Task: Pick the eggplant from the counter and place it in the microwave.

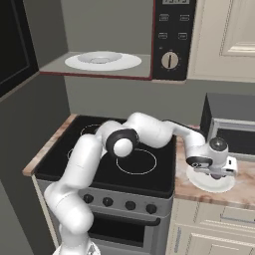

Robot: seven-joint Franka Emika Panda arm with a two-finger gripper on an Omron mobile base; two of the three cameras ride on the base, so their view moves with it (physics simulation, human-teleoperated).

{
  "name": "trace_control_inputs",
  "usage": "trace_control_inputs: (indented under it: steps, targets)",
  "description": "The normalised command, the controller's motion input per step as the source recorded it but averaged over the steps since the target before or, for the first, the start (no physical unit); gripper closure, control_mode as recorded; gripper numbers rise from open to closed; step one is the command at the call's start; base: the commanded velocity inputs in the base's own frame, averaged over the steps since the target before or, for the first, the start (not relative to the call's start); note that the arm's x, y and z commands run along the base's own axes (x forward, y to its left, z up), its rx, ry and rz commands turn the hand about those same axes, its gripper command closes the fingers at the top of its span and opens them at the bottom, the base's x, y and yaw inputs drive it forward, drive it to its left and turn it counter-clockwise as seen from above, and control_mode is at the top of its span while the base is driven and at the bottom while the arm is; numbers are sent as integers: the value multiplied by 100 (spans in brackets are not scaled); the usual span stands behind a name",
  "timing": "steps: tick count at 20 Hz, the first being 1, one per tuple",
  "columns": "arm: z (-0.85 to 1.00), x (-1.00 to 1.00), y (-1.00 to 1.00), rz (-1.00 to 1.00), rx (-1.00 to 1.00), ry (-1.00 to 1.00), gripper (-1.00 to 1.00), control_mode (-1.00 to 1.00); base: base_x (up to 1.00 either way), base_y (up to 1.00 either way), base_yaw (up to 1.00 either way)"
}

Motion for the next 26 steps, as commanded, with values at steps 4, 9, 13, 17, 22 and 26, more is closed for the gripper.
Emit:
trace_control_inputs:
  steps: [4,9,13,17,22,26]
  targets:
    - [-1,-7,-4,5,0,-3,100,-100,0,0,0]
    - [70,-32,0,3,5,-11,100,-100,0,0,0]
    - [100,-90,15,2,15,-14,100,-100,0,0,0]
    - [100,-100,67,1,11,-2,100,-100,0,0,0]
    - [100,-98,98,0,1,0,100,-100,0,0,0]
    - [85,-40,100,1,0,0,100,-100,0,0,0]
